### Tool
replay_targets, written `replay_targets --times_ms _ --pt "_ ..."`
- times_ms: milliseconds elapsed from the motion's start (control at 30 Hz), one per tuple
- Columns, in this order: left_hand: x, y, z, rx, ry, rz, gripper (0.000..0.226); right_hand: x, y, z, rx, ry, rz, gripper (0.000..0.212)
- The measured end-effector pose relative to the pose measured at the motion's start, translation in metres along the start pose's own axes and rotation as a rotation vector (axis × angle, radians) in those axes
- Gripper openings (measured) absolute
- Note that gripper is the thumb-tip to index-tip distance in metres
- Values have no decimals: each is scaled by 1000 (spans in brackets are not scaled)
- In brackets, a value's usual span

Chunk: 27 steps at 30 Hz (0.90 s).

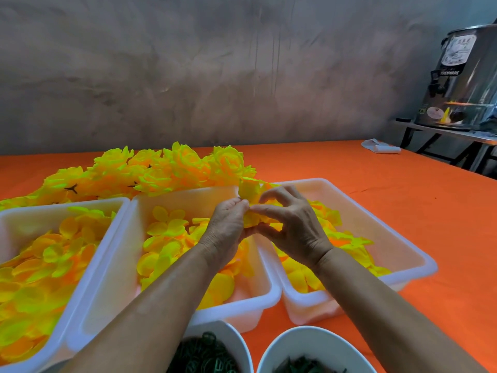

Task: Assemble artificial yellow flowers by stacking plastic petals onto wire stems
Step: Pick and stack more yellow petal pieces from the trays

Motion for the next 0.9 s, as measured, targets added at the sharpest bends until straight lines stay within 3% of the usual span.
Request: replay_targets --times_ms 233,333,433,667,767,900 --pt "2 0 2 -78 81 36 22 0 -2 20 -169 78 37 7" --pt "5 1 2 -130 154 78 28 -2 -3 12 -67 23 0 17" --pt "6 0 4 -160 145 91 30 -4 -1 2 50 15 -63 6" --pt "9 1 2 -107 100 174 24 -7 2 -8 137 -106 -192 14" --pt "9 1 0 -98 106 188 20 -3 5 -19 290 -286 -187 19" --pt "7 2 -1 -76 119 202 21 7 10 -31 515 -813 -131 31"
Point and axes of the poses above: each hand's wrist, its own y-axis away from the middle knuckle, its own x-axis out of the palm, z = x × y, the point moved 6 cm from there along -y, towards the middle knuckle, and after that the axes turned 4 degrees about -x, right-handed, at the moved point
